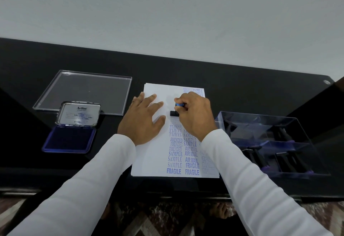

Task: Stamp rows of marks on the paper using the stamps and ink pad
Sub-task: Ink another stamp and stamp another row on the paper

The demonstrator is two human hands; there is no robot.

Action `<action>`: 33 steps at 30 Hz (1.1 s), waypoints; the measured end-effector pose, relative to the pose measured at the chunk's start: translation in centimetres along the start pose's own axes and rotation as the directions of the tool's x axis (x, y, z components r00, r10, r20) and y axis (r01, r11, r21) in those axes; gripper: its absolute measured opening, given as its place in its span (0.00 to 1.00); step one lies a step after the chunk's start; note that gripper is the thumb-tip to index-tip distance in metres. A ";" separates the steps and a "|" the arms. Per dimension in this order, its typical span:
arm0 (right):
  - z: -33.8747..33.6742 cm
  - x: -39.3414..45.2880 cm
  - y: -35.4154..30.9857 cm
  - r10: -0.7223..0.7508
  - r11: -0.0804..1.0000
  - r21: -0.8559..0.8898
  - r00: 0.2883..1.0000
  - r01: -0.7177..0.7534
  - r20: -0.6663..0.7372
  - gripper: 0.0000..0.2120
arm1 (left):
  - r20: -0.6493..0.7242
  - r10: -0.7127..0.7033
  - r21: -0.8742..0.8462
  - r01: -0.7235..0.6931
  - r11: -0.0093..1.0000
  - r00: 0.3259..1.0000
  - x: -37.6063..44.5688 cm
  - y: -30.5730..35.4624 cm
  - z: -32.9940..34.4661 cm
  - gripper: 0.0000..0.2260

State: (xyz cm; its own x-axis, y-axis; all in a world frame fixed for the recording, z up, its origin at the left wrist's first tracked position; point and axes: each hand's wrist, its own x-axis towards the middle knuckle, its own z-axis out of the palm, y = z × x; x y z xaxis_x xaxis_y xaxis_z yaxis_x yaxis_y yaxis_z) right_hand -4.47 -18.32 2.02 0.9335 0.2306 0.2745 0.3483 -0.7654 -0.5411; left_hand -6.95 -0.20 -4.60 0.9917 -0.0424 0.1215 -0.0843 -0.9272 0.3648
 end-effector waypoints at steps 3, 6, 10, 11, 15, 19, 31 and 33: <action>0.0 -0.1 0.0 0.003 1.000 -0.008 1.000 -0.003 0.011 0.03 | 0.003 -0.005 -0.007 0.005 1.000 1.000 -0.1 0.1 -0.1 0.31; 0.0 -0.3 0.0 0.009 1.000 -0.004 1.000 -0.009 0.005 0.03 | 0.005 -0.004 -0.008 0.004 1.000 1.000 0.0 0.2 -0.1 0.31; 0.0 -0.4 -0.1 0.007 1.000 0.012 1.000 -0.007 0.002 0.03 | 0.004 -0.007 -0.008 0.007 1.000 1.000 0.0 0.1 0.0 0.31; 0.0 -0.3 -0.1 0.006 1.000 0.014 1.000 -0.006 0.001 0.03 | 0.003 -0.006 -0.007 0.006 1.000 1.000 0.0 0.1 0.0 0.31; -0.1 -0.2 -0.1 0.021 1.000 0.022 1.000 -0.021 0.002 0.04 | 0.008 -0.005 0.006 0.004 1.000 1.000 0.1 -0.1 0.1 0.31; -0.1 -0.2 -0.2 0.040 0.998 0.037 0.999 -0.041 0.008 0.04 | 0.004 -0.003 0.014 0.003 1.000 1.000 0.2 0.0 0.2 0.31; 0.1 -0.5 -0.2 0.048 0.998 0.050 0.999 -0.048 -0.004 0.03 | -0.010 0.004 -0.001 -0.004 1.000 1.000 0.1 -0.1 0.2 0.30; 0.1 -0.5 -0.2 0.052 0.997 0.051 0.999 -0.051 -0.003 0.03 | -0.008 0.002 0.000 -0.002 1.000 1.000 0.1 -0.1 0.2 0.30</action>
State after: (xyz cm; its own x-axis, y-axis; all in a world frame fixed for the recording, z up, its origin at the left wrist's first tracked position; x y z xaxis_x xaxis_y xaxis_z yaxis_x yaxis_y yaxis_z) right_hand -4.97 -18.25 1.87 0.9500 0.1892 0.2484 0.3037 -0.7446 -0.5944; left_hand -6.83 -0.19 -4.79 0.9907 -0.0412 0.1294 -0.0861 -0.9272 0.3646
